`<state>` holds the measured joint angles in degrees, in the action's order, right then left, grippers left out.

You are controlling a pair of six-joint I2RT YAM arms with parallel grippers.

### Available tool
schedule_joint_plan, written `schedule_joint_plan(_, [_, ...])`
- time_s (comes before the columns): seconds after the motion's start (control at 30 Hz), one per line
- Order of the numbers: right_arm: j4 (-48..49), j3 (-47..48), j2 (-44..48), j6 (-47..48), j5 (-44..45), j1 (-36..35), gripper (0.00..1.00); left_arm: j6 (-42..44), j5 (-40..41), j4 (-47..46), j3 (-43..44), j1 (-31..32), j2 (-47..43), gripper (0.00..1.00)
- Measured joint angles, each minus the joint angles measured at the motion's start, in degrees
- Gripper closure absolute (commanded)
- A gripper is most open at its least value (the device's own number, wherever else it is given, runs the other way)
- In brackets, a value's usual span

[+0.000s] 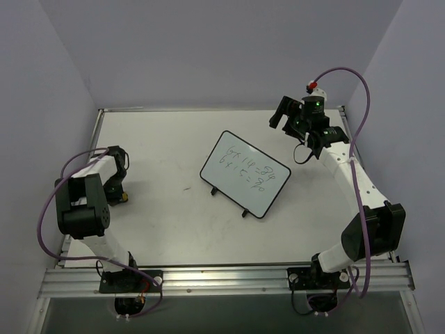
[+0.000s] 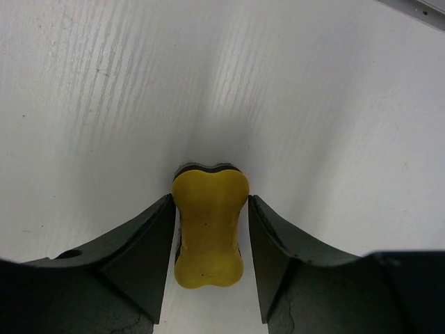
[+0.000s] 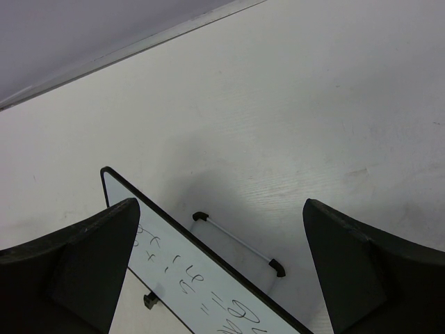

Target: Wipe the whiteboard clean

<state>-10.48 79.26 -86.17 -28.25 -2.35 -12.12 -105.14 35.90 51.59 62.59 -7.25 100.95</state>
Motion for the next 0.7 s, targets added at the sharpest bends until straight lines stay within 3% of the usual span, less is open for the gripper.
schedule_joint_plan(0.7, [-0.04, -0.07, 0.02, 0.20, 0.44, 0.00, 0.00, 4.04, -0.66, 0.81, 3.93, 0.00, 3.34, 0.48])
